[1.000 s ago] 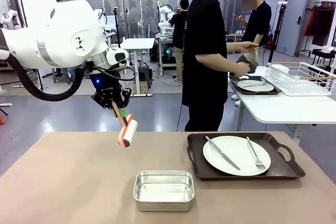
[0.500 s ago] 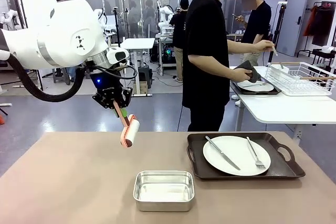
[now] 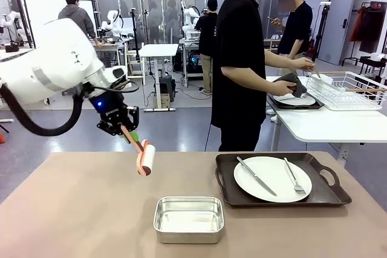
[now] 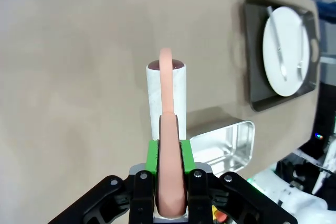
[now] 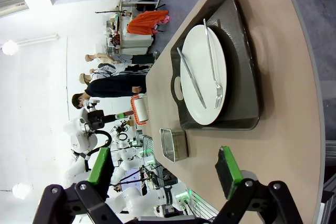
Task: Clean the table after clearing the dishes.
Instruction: When the left (or right) Handle tray is removed, use the left hand (or right hand) to clean the left (or right) side of the table with the Lint Roller.
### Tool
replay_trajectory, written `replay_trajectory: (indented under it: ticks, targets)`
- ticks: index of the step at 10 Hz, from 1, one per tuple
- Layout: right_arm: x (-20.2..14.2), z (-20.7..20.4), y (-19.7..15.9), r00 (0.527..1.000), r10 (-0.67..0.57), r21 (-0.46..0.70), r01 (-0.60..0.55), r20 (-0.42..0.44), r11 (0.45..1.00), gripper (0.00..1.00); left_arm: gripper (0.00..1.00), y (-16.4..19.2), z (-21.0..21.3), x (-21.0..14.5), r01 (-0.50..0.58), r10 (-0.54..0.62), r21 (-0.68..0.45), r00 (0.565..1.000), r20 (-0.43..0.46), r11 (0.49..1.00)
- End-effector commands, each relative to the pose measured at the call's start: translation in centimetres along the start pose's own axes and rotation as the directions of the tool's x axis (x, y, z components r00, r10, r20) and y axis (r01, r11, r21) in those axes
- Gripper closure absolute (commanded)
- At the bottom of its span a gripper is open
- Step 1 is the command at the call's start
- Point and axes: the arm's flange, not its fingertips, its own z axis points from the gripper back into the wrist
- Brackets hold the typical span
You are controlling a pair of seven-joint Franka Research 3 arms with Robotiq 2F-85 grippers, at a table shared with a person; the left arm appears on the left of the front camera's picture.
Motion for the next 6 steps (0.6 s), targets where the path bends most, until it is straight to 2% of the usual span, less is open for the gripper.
replay_trajectory:
  ticks: [1, 3, 6]
  targets:
    - [-0.2, 0.1, 0.3, 1.0, 0.003, 0.002, -0.003, 0.002, 1.0, 0.0, 0.79, 3.2, -1.8, 0.2, -0.034, 0.031, -0.091, 0.999, -0.037, 0.995]
    - [-0.2, 0.1, 0.3, 1.0, 0.003, 0.002, -0.003, 0.002, 1.0, 0.0, 0.79, 5.5, -3.3, 0.7, -0.043, 0.032, -0.192, 0.998, -0.057, 0.98]
    - [-0.2, 0.1, 0.3, 1.0, 0.003, 0.002, -0.003, 0.002, 1.0, 0.0, 0.79, 8.3, -5.5, 1.6, -0.054, 0.033, -0.253, 0.996, -0.086, 0.966]
